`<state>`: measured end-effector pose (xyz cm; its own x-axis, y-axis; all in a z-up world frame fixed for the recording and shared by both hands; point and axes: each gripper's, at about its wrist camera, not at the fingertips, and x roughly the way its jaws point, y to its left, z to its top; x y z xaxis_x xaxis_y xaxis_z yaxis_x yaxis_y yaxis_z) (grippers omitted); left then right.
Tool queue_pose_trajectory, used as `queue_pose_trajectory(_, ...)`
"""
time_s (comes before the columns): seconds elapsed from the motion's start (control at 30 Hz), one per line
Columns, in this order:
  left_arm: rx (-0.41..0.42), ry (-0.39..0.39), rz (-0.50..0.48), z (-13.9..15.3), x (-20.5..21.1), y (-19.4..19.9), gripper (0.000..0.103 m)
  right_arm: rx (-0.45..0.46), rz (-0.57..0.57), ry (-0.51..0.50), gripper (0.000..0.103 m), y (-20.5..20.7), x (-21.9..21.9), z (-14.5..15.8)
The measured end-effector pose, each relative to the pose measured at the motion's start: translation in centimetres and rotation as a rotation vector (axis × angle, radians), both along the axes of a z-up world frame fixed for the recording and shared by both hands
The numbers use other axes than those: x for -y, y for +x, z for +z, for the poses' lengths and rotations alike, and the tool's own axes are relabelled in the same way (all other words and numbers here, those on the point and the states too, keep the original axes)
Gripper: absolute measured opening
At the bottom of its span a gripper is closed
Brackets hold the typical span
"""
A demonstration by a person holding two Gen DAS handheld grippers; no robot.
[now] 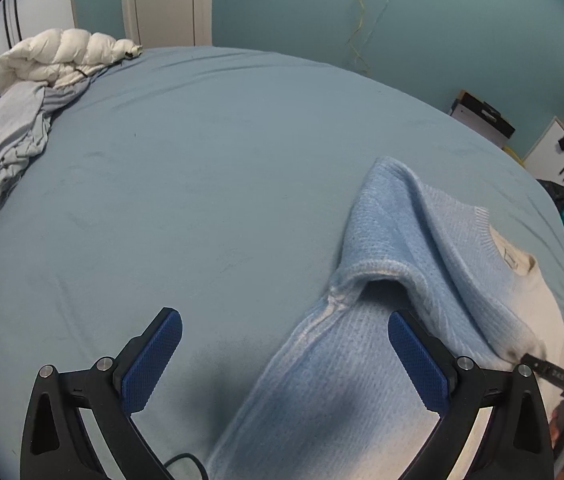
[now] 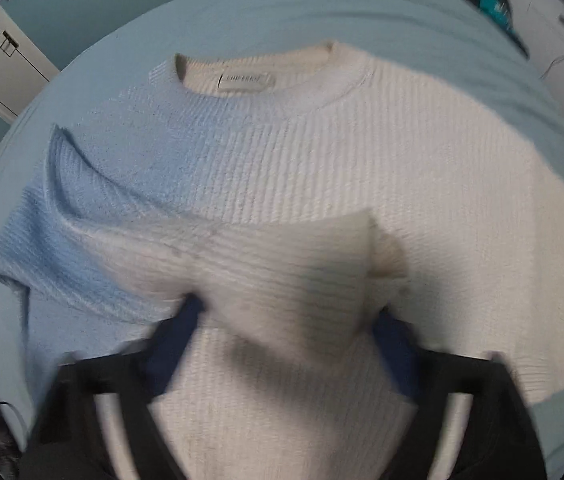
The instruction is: Fold small clothes
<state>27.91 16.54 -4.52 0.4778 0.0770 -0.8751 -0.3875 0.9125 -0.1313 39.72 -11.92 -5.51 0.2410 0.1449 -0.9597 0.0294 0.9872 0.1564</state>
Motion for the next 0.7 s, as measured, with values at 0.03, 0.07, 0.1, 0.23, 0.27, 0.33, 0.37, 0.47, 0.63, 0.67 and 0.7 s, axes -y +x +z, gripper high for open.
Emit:
queue_pose_trajectory(0.03,-0.007,-0.005,0.01,-0.1,-0.3,0.0,0.103,-0.014,-0.007,-0.003,0.019,0.1,0.0,0.1)
queue_pose_trajectory(0.07,-0.008,-0.012,0.017,-0.1,-0.5,-0.1,0.103,0.005,-0.01,-0.017,0.011,0.3,-0.2,0.7)
queue_pose_trajectory(0.1,-0.003,-0.031,0.032,-0.1,-0.9,-0.3,0.103,0.043,-0.001,-0.021,0.007,0.0,-0.3,1.9)
queue_pose_trajectory(0.23,0.031,-0.058,0.069,0.7,-1.4,-1.1,0.103,0.196,0.068,0.077,0.006,-2.4,-0.9,10.1)
queue_pose_trajectory(0.27,0.036,-0.056,0.072,0.9,-1.3,-1.3,0.103,0.243,0.084,0.12,0.005,-3.4,-0.8,12.9)
queue_pose_trajectory(0.33,0.044,-0.051,0.066,1.3,-1.0,-1.5,0.103,0.31,0.105,0.185,0.004,-5.0,-0.5,17.3)
queue_pose_trajectory(0.37,0.046,-0.048,0.061,1.4,-0.9,-1.5,0.103,0.342,0.112,0.216,0.004,-5.4,-0.2,19.5)
queue_pose_trajectory(0.47,0.052,-0.008,0.03,1.6,0.3,-1.7,0.103,0.421,0.098,0.291,0.001,-6.4,0.4,24.3)
queue_pose_trajectory(0.63,0.029,0.04,-0.022,1.3,1.6,-1.2,0.103,0.356,-0.086,0.226,0.001,-4.4,5.1,21.1)
queue_pose_trajectory(0.67,0.026,0.043,-0.027,1.2,1.8,-1.2,0.103,0.3,-0.172,0.211,0.001,-3.6,7.2,18.4)
queue_pose_trajectory(0.7,0.024,0.048,-0.035,1.1,2.0,-1.1,0.103,0.257,-0.257,0.217,0.006,-2.6,8.8,15.6)
